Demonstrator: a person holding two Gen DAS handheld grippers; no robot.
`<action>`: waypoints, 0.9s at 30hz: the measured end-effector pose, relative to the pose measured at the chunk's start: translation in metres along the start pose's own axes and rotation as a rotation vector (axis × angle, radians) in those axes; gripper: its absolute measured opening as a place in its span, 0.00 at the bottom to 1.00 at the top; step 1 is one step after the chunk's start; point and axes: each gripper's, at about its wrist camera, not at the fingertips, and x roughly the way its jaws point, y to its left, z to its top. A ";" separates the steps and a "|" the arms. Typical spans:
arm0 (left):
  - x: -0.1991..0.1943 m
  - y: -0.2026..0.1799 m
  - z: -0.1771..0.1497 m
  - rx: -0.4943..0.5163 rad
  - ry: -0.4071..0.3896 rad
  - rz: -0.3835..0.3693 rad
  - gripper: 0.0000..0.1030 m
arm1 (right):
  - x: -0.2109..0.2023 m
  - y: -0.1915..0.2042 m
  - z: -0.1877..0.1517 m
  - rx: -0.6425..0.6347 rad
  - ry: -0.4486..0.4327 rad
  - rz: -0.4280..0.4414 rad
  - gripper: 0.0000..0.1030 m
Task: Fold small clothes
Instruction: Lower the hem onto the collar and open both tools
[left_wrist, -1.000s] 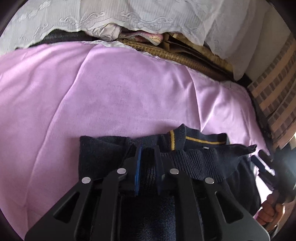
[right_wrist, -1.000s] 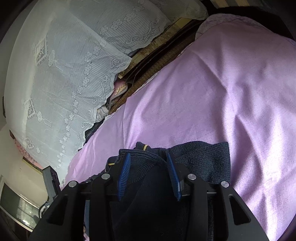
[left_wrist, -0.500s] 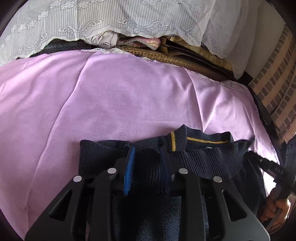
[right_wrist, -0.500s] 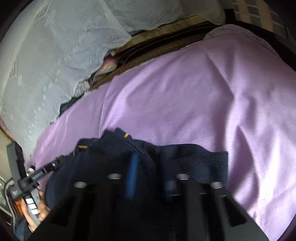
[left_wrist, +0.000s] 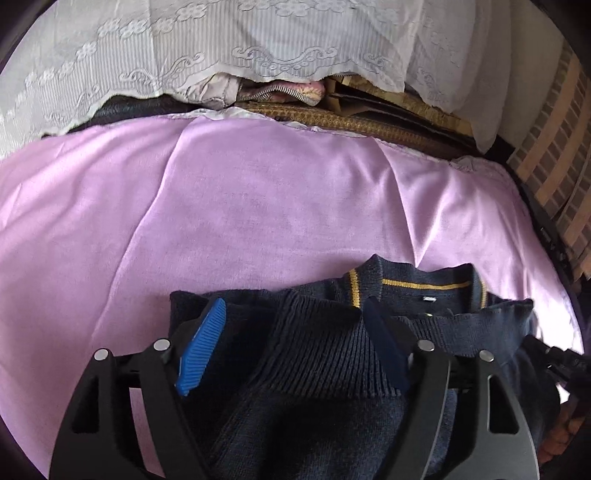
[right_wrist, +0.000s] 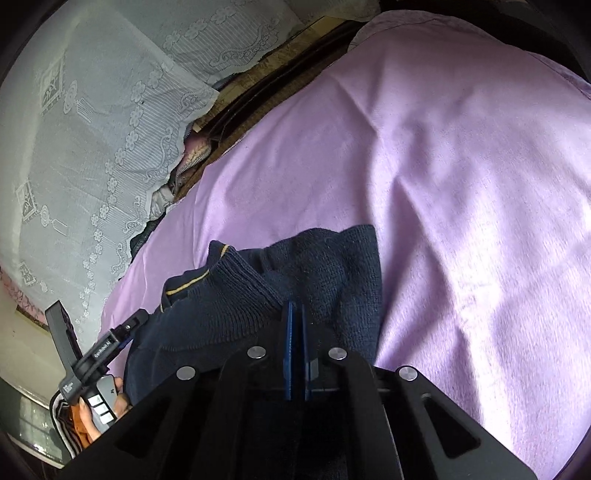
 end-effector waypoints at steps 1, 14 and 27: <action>-0.006 0.004 0.000 -0.018 -0.007 -0.017 0.72 | -0.003 0.001 -0.001 -0.007 -0.003 0.004 0.08; -0.017 -0.037 -0.014 0.064 0.004 -0.093 0.72 | 0.019 0.074 -0.004 -0.122 -0.021 0.188 0.12; -0.011 -0.037 -0.031 0.156 -0.037 0.116 0.81 | 0.023 0.007 0.000 0.068 -0.052 0.123 0.00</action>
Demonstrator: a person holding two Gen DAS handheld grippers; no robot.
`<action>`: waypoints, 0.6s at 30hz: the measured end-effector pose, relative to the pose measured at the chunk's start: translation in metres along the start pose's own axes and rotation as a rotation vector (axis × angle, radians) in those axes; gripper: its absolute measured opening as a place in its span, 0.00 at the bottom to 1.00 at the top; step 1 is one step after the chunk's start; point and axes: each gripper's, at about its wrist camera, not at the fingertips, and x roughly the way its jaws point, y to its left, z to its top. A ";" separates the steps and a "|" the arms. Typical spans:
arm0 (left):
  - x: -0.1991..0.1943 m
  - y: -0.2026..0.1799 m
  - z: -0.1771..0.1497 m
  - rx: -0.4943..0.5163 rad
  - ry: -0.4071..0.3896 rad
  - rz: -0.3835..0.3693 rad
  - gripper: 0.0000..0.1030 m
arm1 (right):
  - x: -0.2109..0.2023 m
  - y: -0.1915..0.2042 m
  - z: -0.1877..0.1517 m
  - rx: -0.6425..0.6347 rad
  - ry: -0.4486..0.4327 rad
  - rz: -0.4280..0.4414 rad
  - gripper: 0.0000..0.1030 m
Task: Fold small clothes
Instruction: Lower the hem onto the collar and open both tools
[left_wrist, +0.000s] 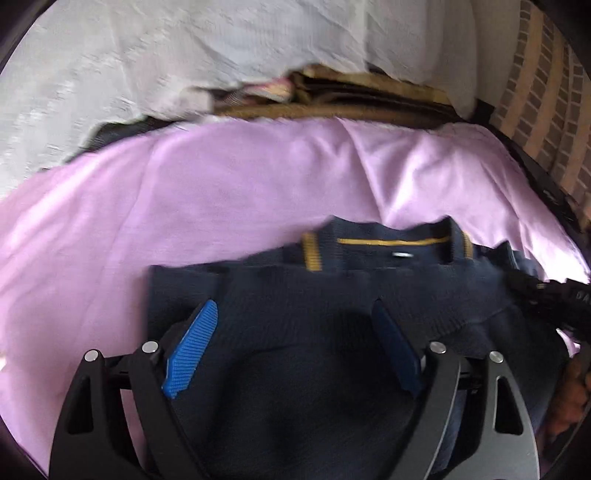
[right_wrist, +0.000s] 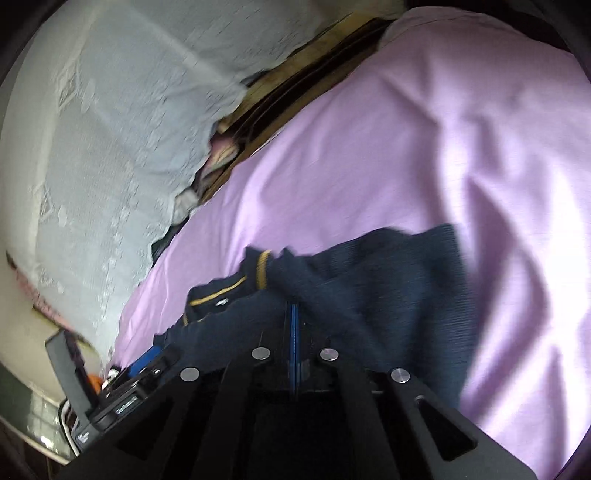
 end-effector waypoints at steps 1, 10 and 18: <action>-0.008 0.006 -0.005 -0.009 -0.021 0.038 0.81 | -0.005 -0.004 0.000 0.026 -0.015 0.009 0.00; -0.066 -0.029 -0.034 0.124 -0.086 -0.110 0.90 | -0.033 0.079 -0.068 -0.230 0.049 0.152 0.30; -0.048 -0.035 -0.060 0.156 0.016 -0.006 0.96 | -0.029 0.048 -0.090 -0.160 0.143 0.084 0.09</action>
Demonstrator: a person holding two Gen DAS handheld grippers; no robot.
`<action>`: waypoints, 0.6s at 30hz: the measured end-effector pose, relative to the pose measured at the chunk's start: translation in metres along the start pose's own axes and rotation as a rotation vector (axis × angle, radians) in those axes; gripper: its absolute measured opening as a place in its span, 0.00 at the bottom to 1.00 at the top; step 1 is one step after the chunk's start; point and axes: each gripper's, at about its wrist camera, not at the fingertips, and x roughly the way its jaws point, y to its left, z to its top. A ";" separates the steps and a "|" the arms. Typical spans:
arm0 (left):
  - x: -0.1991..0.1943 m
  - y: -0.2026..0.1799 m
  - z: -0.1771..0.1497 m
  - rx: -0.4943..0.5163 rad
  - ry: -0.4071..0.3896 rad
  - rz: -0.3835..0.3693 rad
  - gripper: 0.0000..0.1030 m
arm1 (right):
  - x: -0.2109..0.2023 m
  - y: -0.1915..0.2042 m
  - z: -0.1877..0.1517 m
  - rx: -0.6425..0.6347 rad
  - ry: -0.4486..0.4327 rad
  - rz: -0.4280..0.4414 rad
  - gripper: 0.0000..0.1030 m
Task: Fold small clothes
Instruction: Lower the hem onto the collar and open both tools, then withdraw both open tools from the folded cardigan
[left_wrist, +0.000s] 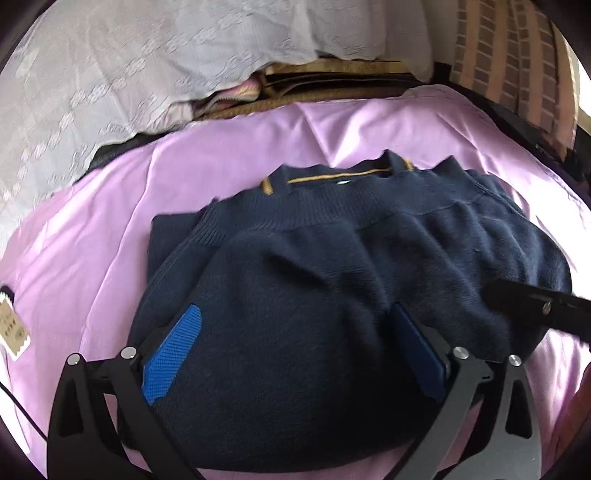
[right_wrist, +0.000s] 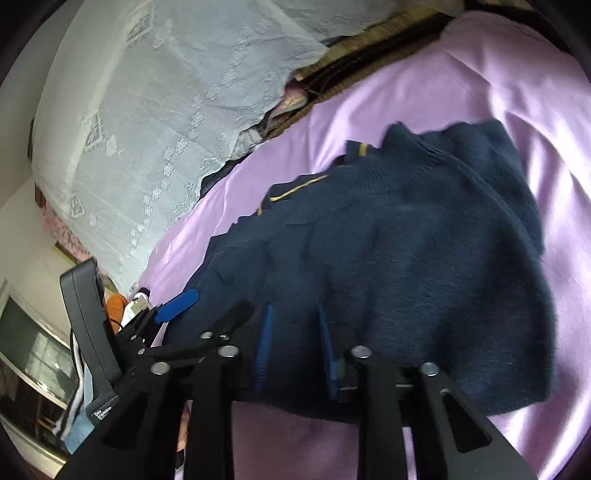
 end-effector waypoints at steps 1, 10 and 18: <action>0.000 0.003 -0.002 -0.009 0.006 0.000 0.96 | -0.006 -0.009 -0.004 0.037 -0.001 0.009 0.01; -0.014 0.020 -0.019 -0.057 0.008 0.069 0.96 | -0.037 -0.054 -0.019 0.236 -0.058 0.046 0.00; -0.034 0.019 -0.031 -0.039 -0.035 0.138 0.96 | -0.068 -0.044 -0.029 0.159 -0.143 -0.039 0.12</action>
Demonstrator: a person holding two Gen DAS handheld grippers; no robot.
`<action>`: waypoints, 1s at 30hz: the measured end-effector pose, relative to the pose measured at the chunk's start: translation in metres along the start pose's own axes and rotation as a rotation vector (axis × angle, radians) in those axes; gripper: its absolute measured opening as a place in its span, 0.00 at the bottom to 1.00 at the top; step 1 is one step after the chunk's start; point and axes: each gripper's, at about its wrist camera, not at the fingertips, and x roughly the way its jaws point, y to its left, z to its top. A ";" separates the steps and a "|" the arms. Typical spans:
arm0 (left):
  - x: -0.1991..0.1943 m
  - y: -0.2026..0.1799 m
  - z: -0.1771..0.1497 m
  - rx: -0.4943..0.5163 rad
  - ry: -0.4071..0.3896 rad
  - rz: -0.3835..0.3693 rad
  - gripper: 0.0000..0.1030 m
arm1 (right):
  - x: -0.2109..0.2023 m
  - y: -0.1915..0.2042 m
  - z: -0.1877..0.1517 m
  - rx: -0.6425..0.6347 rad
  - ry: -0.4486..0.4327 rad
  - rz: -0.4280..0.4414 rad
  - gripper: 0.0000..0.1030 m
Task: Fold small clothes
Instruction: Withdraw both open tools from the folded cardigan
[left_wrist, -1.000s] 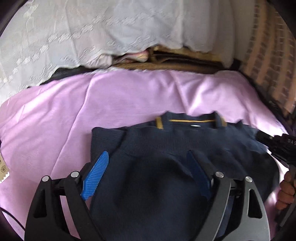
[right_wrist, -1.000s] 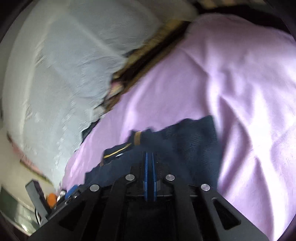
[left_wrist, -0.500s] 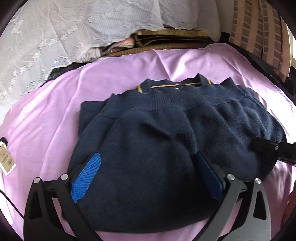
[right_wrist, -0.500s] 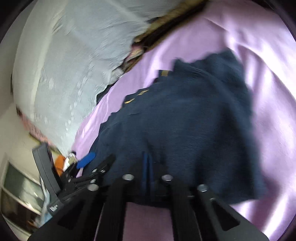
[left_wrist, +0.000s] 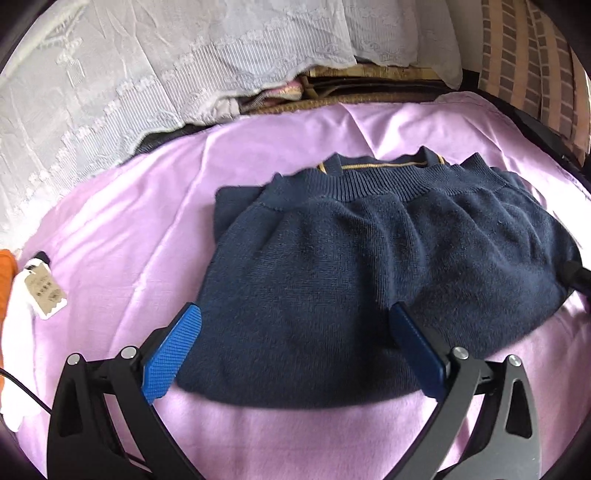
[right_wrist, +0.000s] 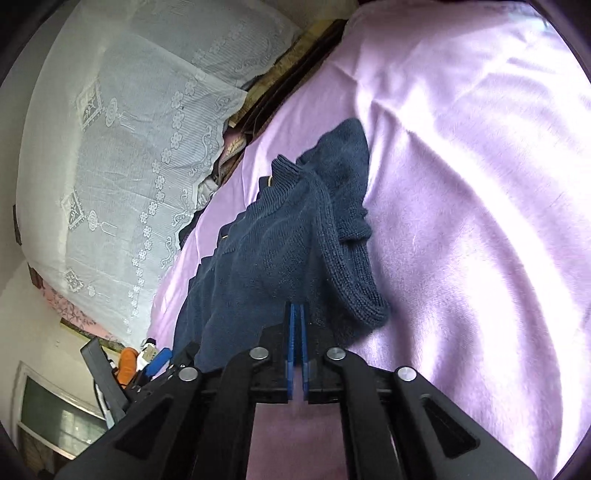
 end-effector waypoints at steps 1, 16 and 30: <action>-0.003 0.000 -0.001 0.002 -0.011 0.015 0.96 | -0.003 0.006 -0.001 -0.036 -0.014 -0.008 0.23; -0.008 0.004 0.004 -0.018 -0.038 0.030 0.96 | 0.031 0.070 0.013 -0.208 0.020 0.015 0.58; 0.041 0.017 0.029 -0.096 0.063 -0.028 0.96 | 0.085 0.077 0.024 -0.240 0.088 0.046 0.59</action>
